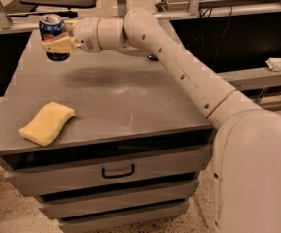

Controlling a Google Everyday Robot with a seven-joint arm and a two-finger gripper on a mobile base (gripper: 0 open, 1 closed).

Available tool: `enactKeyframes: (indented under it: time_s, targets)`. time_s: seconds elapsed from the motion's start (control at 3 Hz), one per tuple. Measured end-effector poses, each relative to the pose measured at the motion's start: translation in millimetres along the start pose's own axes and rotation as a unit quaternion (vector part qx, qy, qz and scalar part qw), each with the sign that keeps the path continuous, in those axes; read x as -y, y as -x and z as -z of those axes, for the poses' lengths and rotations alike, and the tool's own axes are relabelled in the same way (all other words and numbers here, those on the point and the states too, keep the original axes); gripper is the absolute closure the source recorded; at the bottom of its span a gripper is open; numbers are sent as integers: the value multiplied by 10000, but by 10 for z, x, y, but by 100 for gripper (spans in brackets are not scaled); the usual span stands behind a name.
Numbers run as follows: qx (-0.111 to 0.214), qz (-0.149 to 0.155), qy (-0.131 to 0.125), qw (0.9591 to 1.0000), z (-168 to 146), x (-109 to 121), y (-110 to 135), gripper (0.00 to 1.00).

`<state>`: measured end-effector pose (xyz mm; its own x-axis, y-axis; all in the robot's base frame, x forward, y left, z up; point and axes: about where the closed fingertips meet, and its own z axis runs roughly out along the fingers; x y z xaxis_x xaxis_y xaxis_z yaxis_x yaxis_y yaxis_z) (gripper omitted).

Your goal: Pick pepsi can

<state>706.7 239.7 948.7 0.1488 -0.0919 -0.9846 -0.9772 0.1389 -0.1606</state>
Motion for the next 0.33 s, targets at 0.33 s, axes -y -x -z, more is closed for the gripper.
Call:
enactKeyframes:
  time_s: [0.33]
  targets:
    - [-6,14,60,10000,-43,-40,-10,100]
